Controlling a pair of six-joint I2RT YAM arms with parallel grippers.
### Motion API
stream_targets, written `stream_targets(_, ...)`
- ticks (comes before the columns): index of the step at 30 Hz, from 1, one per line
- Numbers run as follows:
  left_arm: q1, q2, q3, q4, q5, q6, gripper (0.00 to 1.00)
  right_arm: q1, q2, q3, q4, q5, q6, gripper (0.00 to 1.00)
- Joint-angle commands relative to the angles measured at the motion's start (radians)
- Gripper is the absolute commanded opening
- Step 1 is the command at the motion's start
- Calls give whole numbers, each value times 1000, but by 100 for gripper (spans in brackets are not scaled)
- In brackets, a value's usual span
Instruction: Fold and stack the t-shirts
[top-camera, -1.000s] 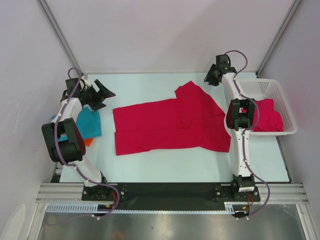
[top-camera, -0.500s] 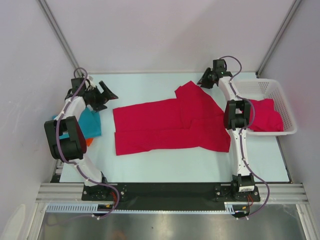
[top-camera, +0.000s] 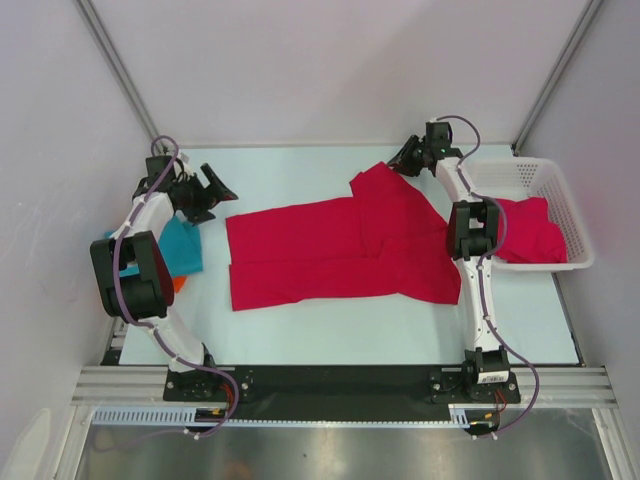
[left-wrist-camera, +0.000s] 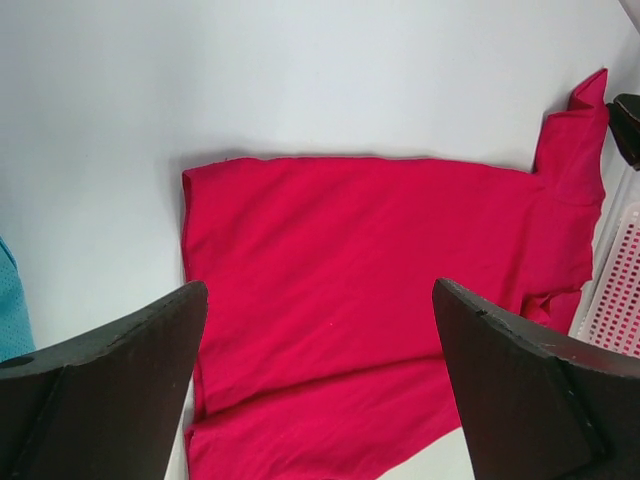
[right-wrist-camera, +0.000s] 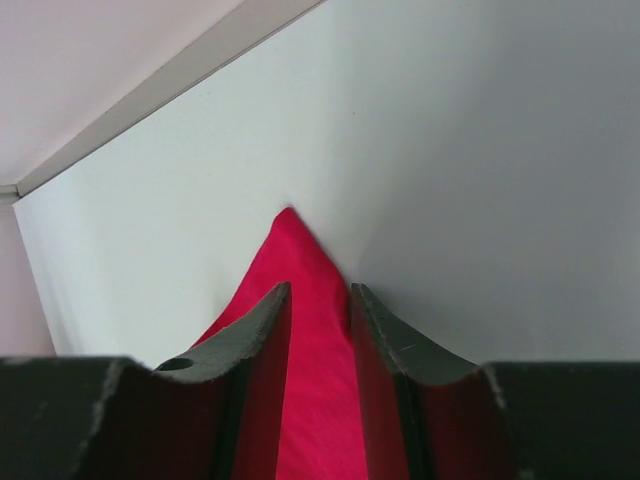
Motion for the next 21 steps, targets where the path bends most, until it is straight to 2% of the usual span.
stream_targets(1, -4, 3, 40, 4, -4, 24, 100, 7, 33, 6, -8, -34, 8, 36)
stream_targets(5, -5, 10, 36, 13, 4, 17, 100, 10, 31, 6, -14, -53, 2, 33)
stream_targets(8, -5, 13, 36, 13, 5, 16, 100, 14, 27, 3, -23, -54, -9, 19)
stream_targets(9, -5, 16, 36, 14, 5, 16, 100, 14, 24, 1, -21, -54, -9, 6)
stream_targets(10, -5, 18, 39, 16, 7, 13, 100, 16, 22, -2, -23, -53, -12, 0)
stream_targets(21, -5, 24, 16, 28, 25, 5, 100, -4, -61, 3, -61, 13, -78, 0)
